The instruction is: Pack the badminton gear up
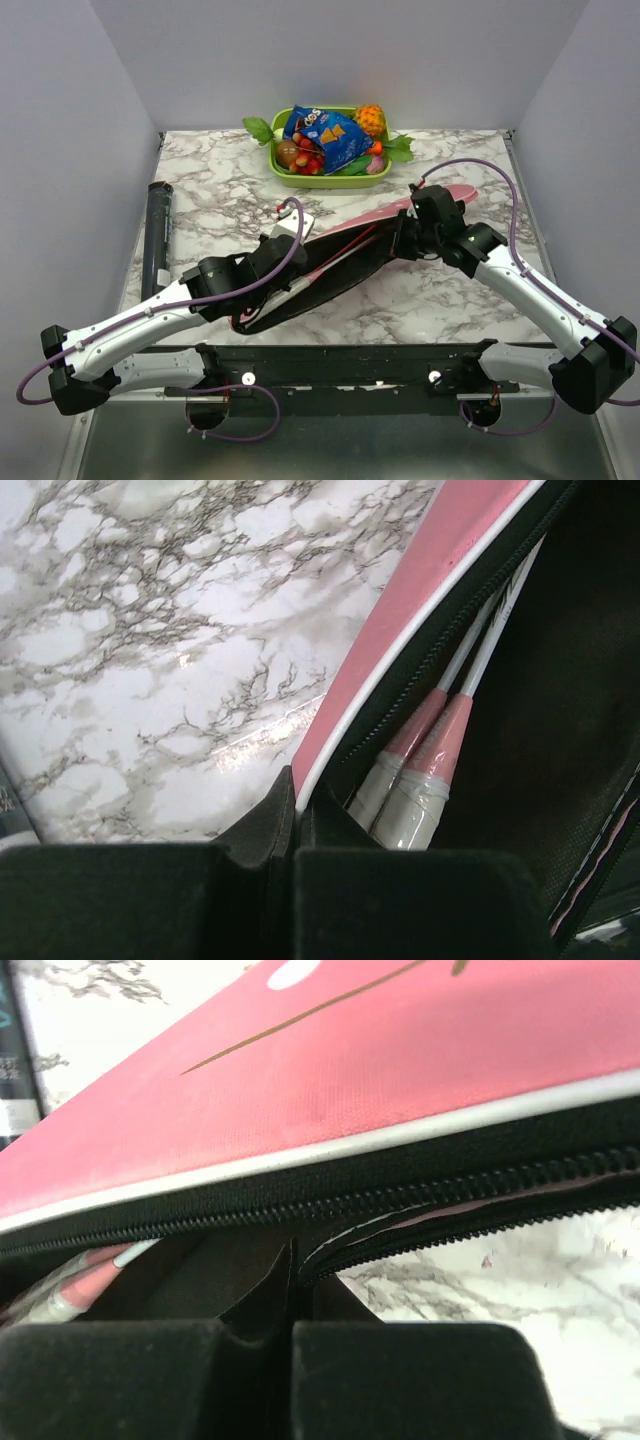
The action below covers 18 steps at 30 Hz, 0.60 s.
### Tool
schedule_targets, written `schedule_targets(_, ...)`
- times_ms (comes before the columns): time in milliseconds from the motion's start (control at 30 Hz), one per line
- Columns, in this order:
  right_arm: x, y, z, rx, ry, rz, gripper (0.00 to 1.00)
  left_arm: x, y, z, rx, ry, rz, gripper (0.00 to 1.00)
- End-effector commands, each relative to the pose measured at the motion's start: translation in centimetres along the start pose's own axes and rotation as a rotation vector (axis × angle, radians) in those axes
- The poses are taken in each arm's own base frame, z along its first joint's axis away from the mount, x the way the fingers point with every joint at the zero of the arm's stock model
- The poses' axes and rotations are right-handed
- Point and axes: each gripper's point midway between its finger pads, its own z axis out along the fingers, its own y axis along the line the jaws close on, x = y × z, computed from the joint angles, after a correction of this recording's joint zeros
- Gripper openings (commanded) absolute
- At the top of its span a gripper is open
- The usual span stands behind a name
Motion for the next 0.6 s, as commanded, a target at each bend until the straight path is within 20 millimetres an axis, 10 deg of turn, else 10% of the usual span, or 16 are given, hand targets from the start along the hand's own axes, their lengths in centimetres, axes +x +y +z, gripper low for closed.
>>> schedule_targets(0,1.0,-1.6,0.2,0.065,-0.057,0.244,0.01,-3.3,-2.1,0.9,0.113,-0.121,0.059,0.0)
schedule_targets(400,-0.5,-1.8,8.7,0.08,-0.06,0.234,0.01,-1.0,-0.8,8.2,0.043,-0.061,0.105,0.0)
schedule_targets(567,2.5,-0.9,10.5,0.014,0.102,0.216,0.36,1.9,0.4,9.4,-0.014,0.022,0.104,0.0)
